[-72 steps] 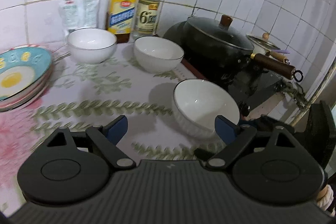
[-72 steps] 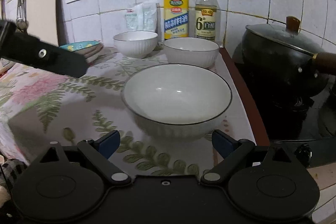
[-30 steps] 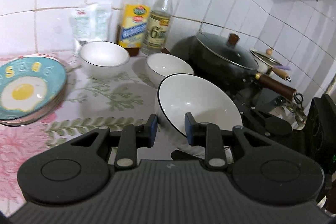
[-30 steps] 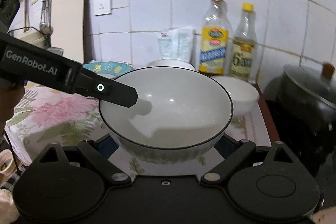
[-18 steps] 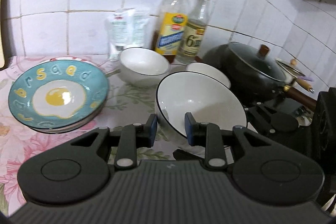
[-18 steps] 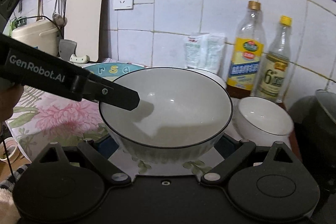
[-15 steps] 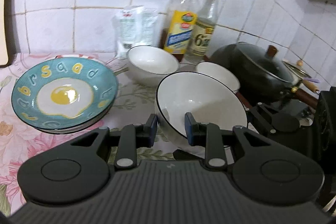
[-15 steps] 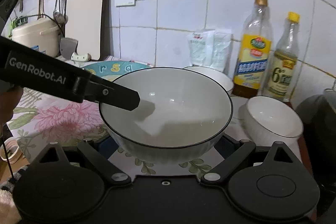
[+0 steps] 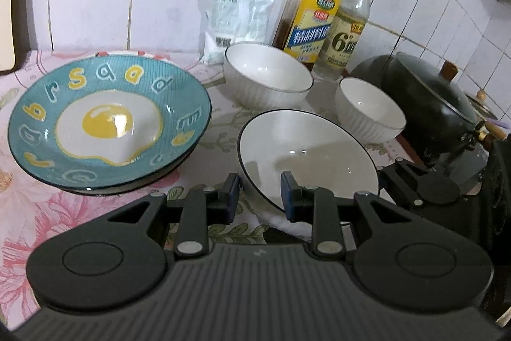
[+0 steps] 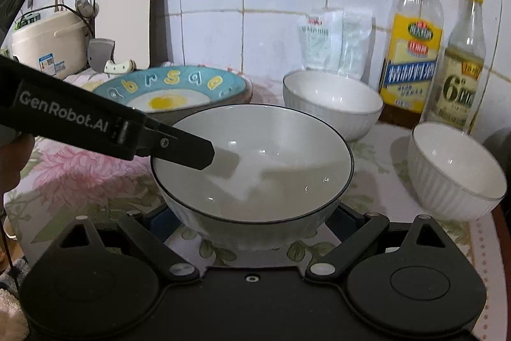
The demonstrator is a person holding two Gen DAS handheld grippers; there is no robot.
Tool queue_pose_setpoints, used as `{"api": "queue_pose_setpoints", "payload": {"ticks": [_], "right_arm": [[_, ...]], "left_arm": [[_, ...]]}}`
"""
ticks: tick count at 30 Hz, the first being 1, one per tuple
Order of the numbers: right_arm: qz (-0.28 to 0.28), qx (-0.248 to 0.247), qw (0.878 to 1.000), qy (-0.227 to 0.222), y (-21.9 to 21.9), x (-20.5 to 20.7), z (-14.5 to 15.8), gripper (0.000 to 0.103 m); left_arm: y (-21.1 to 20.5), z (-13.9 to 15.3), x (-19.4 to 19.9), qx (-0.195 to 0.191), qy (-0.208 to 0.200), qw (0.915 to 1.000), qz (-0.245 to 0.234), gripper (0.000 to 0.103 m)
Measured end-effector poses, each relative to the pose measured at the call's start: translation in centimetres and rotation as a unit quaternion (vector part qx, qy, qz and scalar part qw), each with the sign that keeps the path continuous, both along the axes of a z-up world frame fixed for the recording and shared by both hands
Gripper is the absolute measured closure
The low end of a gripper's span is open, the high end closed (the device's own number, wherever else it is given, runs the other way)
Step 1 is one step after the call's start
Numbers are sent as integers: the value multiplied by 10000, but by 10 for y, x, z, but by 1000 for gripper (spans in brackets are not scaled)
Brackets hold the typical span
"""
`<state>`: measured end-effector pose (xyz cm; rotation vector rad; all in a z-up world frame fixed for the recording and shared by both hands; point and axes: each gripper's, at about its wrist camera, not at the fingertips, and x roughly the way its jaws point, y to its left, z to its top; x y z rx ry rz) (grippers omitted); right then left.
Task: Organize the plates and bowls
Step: 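Lower the large white bowl onto the counter and open both grippers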
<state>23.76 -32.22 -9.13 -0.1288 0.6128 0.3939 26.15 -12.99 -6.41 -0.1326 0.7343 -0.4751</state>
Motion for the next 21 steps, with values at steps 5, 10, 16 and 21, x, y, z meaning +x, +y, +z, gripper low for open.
{"api": "queue_pose_setpoints", "payload": {"ticks": [5, 10, 16, 21], "right_arm": [[-7, -176, 9998, 36, 5, -3, -7, 6], [-67, -172, 9997, 177, 2, -7, -3, 6], [-110, -151, 9997, 135, -12, -27, 14, 5], [-219, -82, 9997, 72, -31, -47, 41, 5]], "left_arm": [[-7, -6, -2, 291, 42, 9996, -22, 77], [-8, -4, -7, 400, 44, 9992, -27, 75], [-8, 8, -20, 519, 87, 9986, -111, 70], [-11, 25, -32, 667, 291, 9971, -233, 62]]}}
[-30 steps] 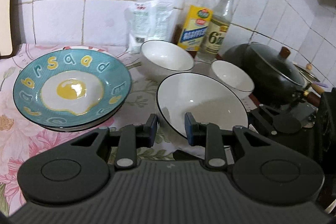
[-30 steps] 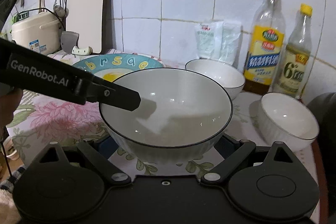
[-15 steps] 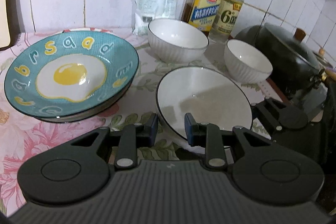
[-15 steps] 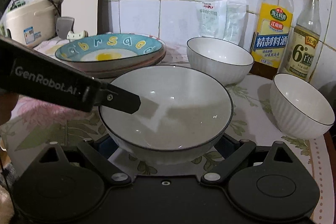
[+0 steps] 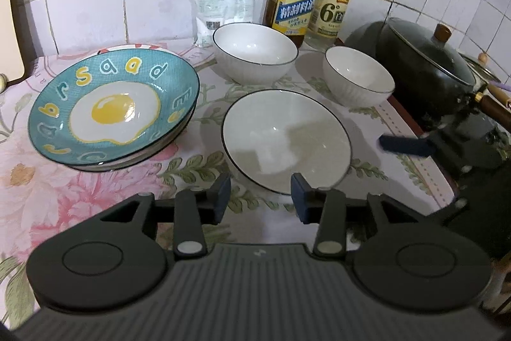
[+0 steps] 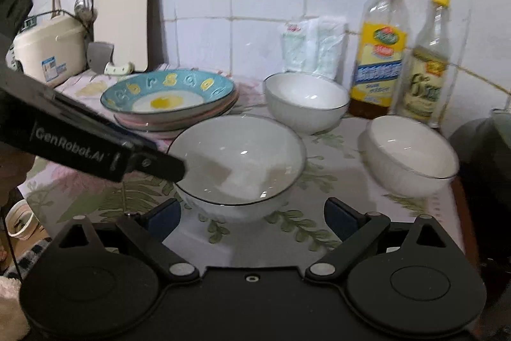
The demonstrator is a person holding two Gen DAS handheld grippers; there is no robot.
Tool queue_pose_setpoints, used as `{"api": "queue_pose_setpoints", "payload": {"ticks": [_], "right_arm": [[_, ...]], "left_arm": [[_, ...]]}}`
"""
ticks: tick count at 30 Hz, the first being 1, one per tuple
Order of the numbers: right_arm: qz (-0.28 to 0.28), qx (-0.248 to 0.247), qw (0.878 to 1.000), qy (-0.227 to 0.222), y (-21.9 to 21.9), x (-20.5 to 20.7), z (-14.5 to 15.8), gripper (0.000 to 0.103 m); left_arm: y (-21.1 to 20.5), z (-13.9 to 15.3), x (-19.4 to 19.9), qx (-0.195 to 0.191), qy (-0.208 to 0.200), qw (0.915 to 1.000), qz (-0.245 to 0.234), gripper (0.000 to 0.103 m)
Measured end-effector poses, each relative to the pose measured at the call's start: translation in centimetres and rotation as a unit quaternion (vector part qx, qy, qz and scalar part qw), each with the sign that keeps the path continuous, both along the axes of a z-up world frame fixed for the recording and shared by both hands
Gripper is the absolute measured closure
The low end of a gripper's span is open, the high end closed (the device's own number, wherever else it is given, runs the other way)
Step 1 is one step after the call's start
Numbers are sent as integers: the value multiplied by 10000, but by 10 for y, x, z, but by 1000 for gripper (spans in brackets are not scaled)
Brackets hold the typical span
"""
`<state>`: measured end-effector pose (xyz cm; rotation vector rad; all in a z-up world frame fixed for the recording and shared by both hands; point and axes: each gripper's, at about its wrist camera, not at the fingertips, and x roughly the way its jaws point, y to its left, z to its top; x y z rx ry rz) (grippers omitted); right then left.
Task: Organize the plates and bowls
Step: 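Lower the large white bowl onto the counter and open both grippers, then move both grippers to the rim of a white bowl near the bottles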
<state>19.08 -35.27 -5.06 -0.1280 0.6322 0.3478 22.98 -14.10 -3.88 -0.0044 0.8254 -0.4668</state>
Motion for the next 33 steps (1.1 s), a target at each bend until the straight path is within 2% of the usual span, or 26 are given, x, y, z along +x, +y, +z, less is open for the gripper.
{"api": "queue_pose_setpoints", "payload": {"ticks": [3, 6, 11, 13, 15, 17, 26, 29, 33], "right_arm": [[-79, 22, 9999, -70, -14, -11, 21, 5], [-141, 149, 9998, -72, -28, -18, 42, 5], [-218, 314, 9993, -14, -47, -21, 69, 5], [-244, 322, 9992, -22, -53, -21, 75, 5], [-333, 331, 9989, -30, -60, -18, 78, 5], [-449, 368, 9983, -14, -67, -14, 81, 5], [-761, 198, 9958, 465, -100, 21, 109, 5], [-917, 240, 9940, 543, -108, 30, 108, 5], [-1344, 535, 9862, 802, -127, 46, 100, 6]], "left_arm": [[0, 15, -10, -7, 46, 9999, -164, 61], [1, 32, -19, -36, -49, 9997, -253, 56], [-1, 52, -31, 39, -132, 9991, -393, 54], [-4, 58, -32, 8, -136, 9991, -394, 53], [-8, 63, -33, -59, -216, 9989, -403, 46], [-15, 66, -32, -57, -222, 9987, -452, 45], [-59, 77, -20, 169, -277, 9967, -738, 42], [-77, 79, -10, 289, -320, 9963, -745, 38], [-98, 82, 7, 467, -433, 9953, -730, 33]]}}
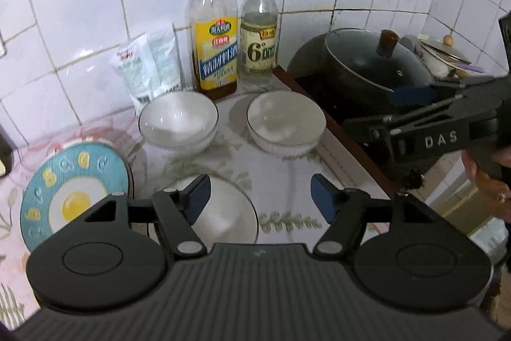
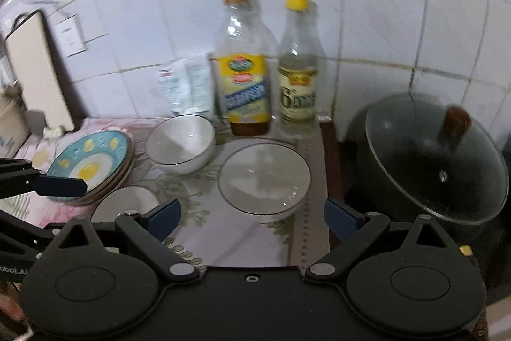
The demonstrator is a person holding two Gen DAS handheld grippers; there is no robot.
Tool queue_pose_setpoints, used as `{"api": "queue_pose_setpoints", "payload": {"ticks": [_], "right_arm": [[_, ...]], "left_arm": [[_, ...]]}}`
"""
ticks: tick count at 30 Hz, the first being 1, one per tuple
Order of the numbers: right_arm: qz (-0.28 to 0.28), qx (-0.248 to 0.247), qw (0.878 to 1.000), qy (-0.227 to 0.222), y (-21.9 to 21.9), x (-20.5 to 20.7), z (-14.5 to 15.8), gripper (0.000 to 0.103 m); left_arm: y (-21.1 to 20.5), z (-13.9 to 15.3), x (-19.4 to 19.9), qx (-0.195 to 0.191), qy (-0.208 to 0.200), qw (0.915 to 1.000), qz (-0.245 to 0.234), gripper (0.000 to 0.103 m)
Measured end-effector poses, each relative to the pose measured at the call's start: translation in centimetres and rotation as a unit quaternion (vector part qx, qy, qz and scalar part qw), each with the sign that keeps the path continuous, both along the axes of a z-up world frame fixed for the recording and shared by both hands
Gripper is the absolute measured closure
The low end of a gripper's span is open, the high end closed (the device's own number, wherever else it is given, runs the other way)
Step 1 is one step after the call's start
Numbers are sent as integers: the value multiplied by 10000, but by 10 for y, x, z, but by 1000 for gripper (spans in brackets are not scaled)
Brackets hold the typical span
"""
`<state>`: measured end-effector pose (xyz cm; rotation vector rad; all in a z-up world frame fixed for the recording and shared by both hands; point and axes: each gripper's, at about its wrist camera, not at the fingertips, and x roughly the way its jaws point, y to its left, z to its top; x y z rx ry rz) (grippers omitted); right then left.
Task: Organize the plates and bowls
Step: 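Move both grippers to the rim of a white bowl near the bottles, then close both grippers on the white bowl rim and lift it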
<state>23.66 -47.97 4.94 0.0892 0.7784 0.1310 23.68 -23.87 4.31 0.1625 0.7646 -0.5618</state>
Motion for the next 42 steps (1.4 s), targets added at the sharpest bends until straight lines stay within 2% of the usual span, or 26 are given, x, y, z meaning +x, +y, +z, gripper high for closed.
{"api": "queue_pose_setpoints", "payload": {"ticks": [5, 10, 15, 17, 20, 24, 25, 26, 28, 29, 31, 33, 35, 42], "right_arm": [[-273, 423, 9982, 333, -21, 24, -17, 11], [-577, 305, 9972, 376, -22, 38, -34, 13], [-730, 204, 9962, 435, -18, 55, -56, 26], [-807, 197, 9950, 547, -20, 65, -66, 34], [-789, 393, 9934, 740, -26, 77, -81, 38], [-819, 728, 9896, 929, -33, 87, -97, 46], [-822, 794, 9888, 964, -34, 90, -101, 52], [-806, 810, 9887, 970, -34, 91, -103, 63], [-713, 647, 9906, 969, -31, 95, -107, 77], [-721, 542, 9914, 946, -30, 96, -108, 79], [-736, 615, 9908, 959, -31, 99, -108, 79], [-745, 658, 9899, 1013, -32, 101, -107, 79], [-767, 666, 9894, 1035, -31, 101, -107, 80], [-805, 635, 9902, 952, -26, 91, -102, 80]], "left_arm": [[-22, -3, 27, 111, -71, 9999, 103, 29], [-42, -20, 62, 144, 159, 9996, 201, 29], [-52, -44, 95, 251, 371, 9984, 353, 32], [-56, -53, 107, 252, 493, 9976, 416, 33], [-62, -64, 121, 293, 600, 9969, 424, 34], [-70, -76, 134, 411, 670, 9961, 408, 45], [-72, -79, 136, 425, 690, 9959, 401, 46], [-73, -81, 138, 425, 723, 9956, 417, 48], [-72, -85, 142, 394, 819, 9946, 507, 55], [-71, -87, 144, 362, 871, 9943, 504, 62], [-67, -90, 148, 181, 1015, 9936, 471, 69], [-64, -90, 150, -45, 1223, 9916, 427, 84], [-65, -90, 150, -159, 1332, 9902, 386, 91], [-63, -86, 139, -247, 1304, 9899, 504, 92]]}}
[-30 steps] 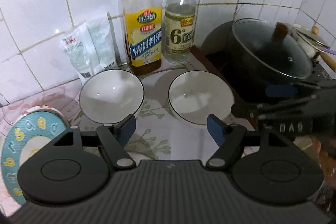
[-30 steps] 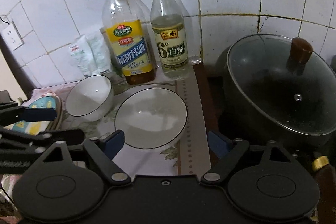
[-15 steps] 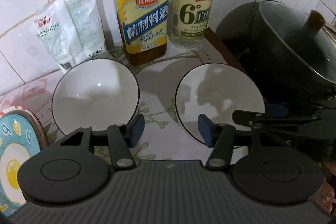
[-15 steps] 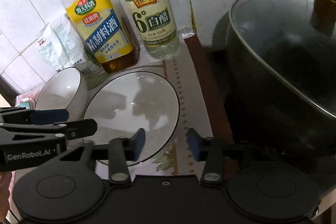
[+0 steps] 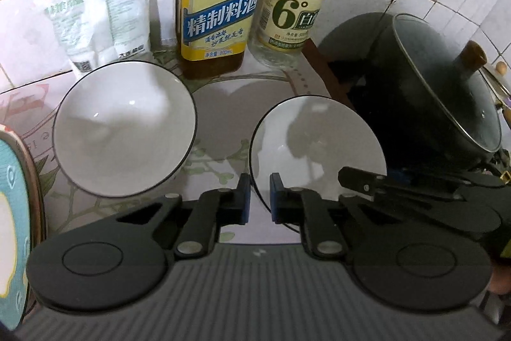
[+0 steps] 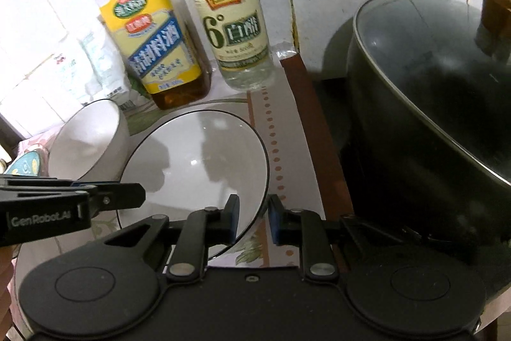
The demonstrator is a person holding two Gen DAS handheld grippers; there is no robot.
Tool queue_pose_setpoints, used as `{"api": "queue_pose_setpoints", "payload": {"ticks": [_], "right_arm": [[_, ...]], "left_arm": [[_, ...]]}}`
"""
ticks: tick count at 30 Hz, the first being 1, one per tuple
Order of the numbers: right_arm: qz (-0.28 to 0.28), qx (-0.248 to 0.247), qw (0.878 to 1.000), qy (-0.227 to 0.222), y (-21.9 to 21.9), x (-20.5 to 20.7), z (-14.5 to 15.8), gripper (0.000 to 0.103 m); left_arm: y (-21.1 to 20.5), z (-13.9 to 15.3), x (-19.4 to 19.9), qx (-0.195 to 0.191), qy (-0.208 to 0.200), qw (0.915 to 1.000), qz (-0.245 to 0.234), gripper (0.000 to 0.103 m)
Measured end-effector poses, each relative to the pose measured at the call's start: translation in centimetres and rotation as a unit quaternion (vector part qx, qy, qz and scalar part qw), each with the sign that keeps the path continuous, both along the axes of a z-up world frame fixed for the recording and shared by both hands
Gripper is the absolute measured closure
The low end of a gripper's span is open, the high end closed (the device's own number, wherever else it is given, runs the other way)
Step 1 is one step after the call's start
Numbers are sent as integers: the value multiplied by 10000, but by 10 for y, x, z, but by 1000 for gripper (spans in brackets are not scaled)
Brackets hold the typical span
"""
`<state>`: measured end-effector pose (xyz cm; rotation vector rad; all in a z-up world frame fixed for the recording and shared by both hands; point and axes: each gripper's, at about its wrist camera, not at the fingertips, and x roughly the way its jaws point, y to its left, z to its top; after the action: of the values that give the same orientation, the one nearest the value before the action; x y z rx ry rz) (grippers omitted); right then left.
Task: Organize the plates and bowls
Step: 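Close both grippers on the white bowl rim and lift it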
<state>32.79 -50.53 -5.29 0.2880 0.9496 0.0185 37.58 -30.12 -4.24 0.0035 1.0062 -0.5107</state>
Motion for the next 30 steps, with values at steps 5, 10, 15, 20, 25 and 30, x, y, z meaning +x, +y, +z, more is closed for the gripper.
{"api": "queue_pose_setpoints", "payload": {"ticks": [5, 10, 15, 20, 25, 30], "right_arm": [[35, 14, 10000, -27, 7, -15, 16, 81], [72, -126, 9995, -265, 24, -44, 48, 83], [204, -57, 9992, -344, 38, -68, 75, 83], [383, -136, 9984, -403, 58, -88, 101, 83], [495, -237, 9972, -515, 80, -102, 119, 83], [639, -318, 9961, -524, 96, -115, 124, 83]], "left_arm": [[8, 26, -24, 65, -231, 9996, -120, 92], [26, 60, -57, 7, -350, 9990, -287, 92], [52, 87, -85, -72, -559, 9975, -418, 92], [80, 103, -112, -122, -668, 9965, -486, 91], [101, 106, -137, -127, -831, 9957, -382, 92], [120, 101, -151, -222, -736, 9966, -302, 91]]}}
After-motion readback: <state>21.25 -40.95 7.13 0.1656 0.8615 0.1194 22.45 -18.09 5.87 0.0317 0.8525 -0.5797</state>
